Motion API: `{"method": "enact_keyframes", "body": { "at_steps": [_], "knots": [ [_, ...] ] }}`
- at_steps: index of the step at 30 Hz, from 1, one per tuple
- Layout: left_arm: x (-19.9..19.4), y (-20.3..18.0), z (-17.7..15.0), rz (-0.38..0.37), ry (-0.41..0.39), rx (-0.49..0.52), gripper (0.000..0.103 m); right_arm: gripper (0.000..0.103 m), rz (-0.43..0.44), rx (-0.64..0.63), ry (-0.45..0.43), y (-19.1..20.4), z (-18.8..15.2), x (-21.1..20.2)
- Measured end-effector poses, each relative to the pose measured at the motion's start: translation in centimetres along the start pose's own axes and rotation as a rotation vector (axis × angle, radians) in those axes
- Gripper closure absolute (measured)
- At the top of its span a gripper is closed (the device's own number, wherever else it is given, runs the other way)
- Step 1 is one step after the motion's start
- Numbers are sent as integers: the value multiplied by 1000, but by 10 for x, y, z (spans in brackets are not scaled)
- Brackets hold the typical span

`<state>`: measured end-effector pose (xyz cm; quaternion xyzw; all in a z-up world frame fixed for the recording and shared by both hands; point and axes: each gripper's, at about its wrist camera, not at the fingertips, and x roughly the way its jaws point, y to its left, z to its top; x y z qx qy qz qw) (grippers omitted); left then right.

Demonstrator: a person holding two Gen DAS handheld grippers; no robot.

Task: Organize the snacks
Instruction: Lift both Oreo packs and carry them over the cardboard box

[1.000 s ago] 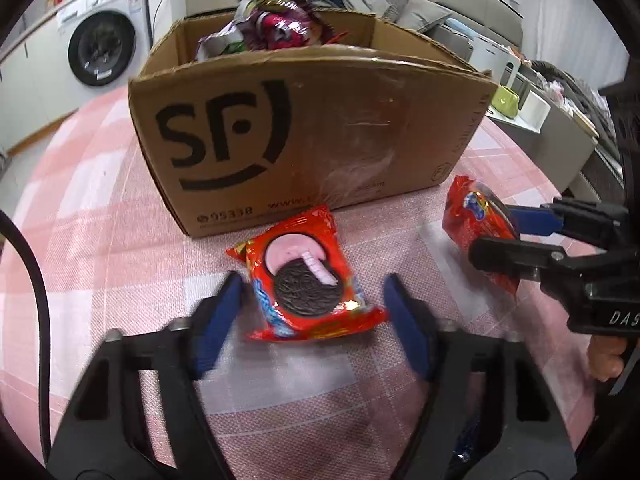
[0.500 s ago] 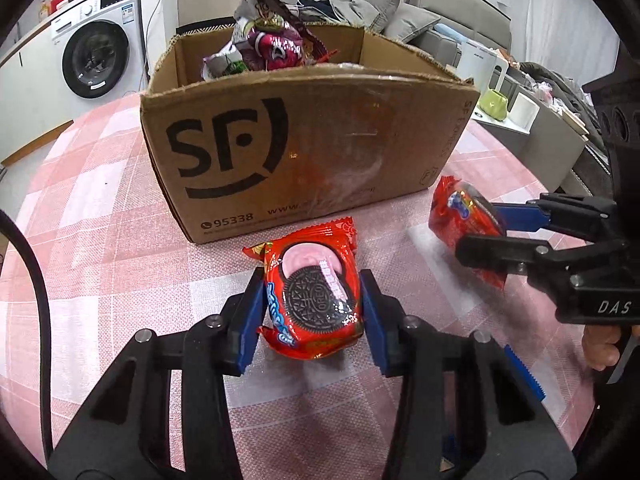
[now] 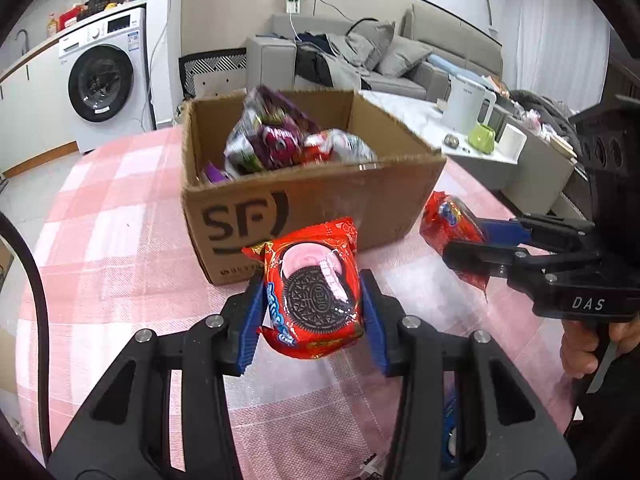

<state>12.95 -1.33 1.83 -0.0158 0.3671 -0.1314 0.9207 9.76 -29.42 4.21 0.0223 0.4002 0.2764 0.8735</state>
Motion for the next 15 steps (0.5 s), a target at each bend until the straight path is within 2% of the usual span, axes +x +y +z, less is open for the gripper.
{"method": "enact_keyframes", "body": {
  "at_steps": [7, 15],
  "knots": [
    [-28, 9, 13, 10, -41, -30, 62, 56, 7, 18, -53, 3, 7, -17],
    [-59, 22, 43, 40, -92, -28, 62, 56, 7, 23, -96, 8, 24, -26]
  ]
}}
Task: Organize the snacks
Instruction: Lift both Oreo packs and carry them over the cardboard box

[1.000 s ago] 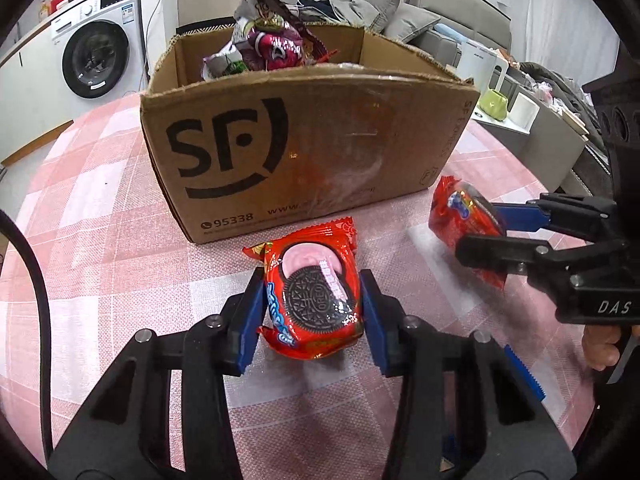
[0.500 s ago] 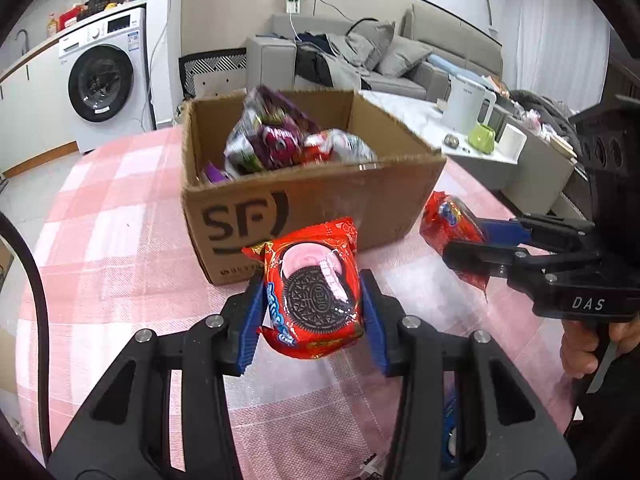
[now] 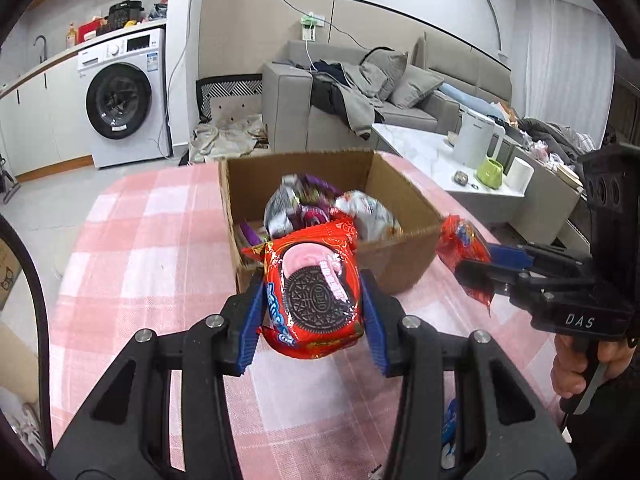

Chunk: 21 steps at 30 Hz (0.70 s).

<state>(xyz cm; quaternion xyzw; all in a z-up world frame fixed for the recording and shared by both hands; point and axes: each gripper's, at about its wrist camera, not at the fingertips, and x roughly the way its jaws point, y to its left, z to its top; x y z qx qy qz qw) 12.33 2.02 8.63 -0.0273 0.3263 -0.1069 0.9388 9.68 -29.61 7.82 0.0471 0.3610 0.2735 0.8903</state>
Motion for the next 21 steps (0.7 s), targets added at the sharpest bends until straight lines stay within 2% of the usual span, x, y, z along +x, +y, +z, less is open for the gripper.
{"method": "enact_keyframes", "body": {
  "at_steps": [11, 21],
  "knots": [
    [12, 0, 37, 40, -23, -2, 62, 56, -19, 4, -23, 3, 27, 11],
    [47, 15, 59, 63, -14, -8, 62, 56, -24, 16, -15, 0, 45, 29]
  ]
}}
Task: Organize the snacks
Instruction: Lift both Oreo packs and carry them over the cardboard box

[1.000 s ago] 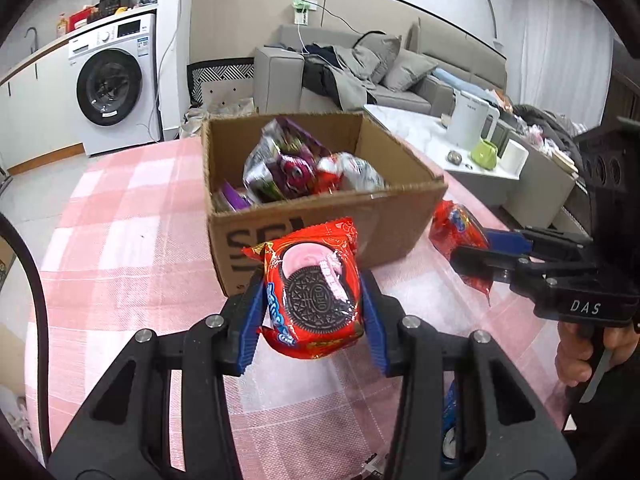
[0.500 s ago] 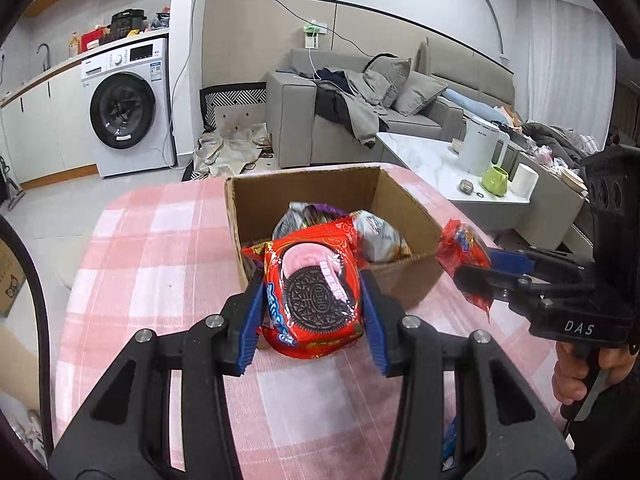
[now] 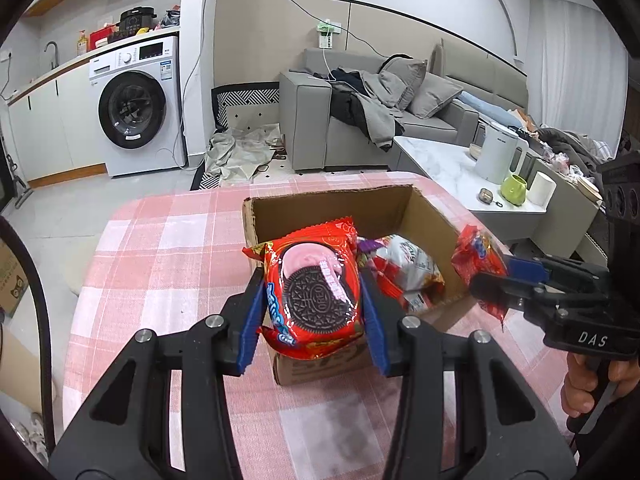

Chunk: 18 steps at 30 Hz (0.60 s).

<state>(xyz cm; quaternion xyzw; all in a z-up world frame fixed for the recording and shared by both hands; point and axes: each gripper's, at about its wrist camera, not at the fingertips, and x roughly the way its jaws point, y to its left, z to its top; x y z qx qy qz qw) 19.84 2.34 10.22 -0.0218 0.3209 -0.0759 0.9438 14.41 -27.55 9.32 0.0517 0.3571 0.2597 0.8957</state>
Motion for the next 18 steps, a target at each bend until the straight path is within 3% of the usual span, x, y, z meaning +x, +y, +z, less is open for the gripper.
{"method": "enact_keyframes", "body": {
  "at_steps": [18],
  "knots": [
    [54, -10, 20, -19, 41, 45, 62, 56, 12, -22, 41, 4, 23, 35]
  ]
}}
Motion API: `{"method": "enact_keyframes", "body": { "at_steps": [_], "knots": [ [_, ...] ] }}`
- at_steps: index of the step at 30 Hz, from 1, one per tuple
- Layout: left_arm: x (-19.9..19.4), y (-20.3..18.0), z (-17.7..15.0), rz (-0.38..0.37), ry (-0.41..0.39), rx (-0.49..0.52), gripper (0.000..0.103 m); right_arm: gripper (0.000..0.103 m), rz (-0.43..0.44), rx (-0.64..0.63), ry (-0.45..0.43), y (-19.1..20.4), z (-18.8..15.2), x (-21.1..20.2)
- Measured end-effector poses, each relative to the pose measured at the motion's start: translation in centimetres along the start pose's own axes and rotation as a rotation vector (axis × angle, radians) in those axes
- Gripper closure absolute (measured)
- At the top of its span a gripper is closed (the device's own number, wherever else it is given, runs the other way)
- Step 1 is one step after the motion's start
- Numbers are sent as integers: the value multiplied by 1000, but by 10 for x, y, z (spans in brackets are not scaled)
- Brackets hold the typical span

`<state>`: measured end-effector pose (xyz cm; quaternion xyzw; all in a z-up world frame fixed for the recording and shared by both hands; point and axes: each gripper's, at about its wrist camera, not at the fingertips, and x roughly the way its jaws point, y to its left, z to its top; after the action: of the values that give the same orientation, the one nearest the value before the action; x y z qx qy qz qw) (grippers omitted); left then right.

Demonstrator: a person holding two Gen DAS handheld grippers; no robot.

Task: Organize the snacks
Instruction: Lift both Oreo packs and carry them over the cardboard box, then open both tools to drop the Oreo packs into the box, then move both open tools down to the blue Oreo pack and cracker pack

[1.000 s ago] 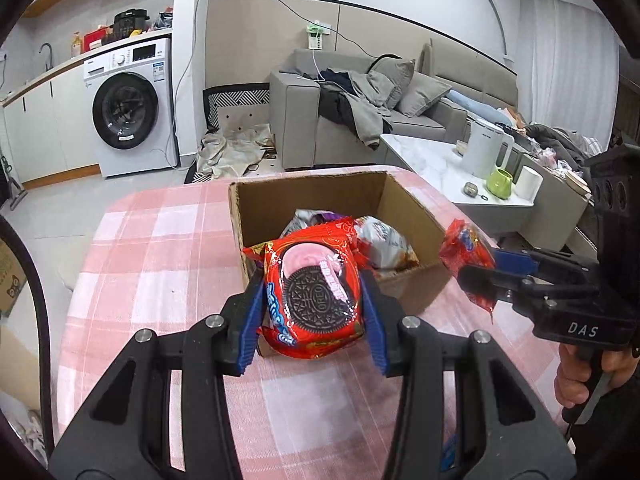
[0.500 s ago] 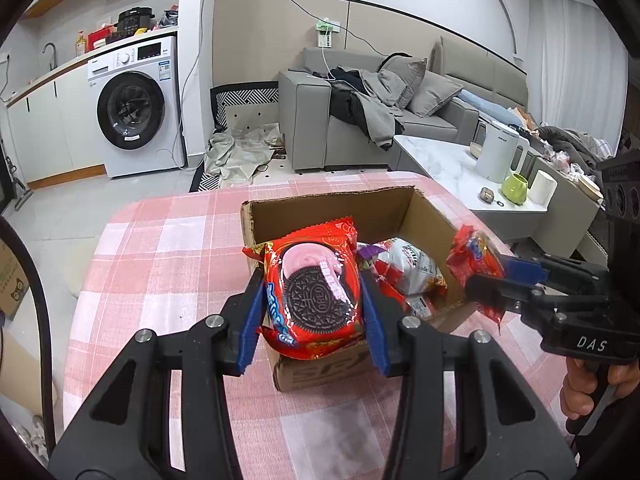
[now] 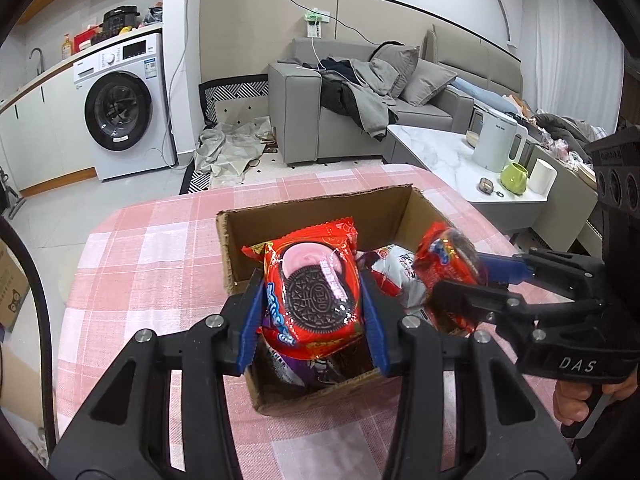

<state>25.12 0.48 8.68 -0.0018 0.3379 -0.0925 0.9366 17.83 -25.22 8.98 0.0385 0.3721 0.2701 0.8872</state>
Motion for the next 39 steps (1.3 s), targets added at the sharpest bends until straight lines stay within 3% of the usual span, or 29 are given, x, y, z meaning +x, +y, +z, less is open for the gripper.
{"method": "enact_keyframes", "body": {
  "at_steps": [20, 28, 30, 32, 34, 39],
  "knots": [
    [44, -12, -7, -32, 71, 33, 60, 56, -38, -25, 16, 0, 13, 18],
    [43, -13, -9, -2, 79, 53, 58, 53, -55, -24, 47, -4, 11, 26],
    [38, -16, -9, 25, 66, 70, 53, 47, -40, -26, 36, -5, 10, 21],
    [31, -18, -9, 44, 46, 79, 34, 38, -31, -29, 21, -6, 10, 14],
    [22, -19, -10, 54, 21, 78, 21, 29, -29, -30, 6, -6, 9, 6],
    [-1, -14, -16, 58, -3, 68, 19, 5, -47, -20, -18, -8, 2, -13]
  ]
}}
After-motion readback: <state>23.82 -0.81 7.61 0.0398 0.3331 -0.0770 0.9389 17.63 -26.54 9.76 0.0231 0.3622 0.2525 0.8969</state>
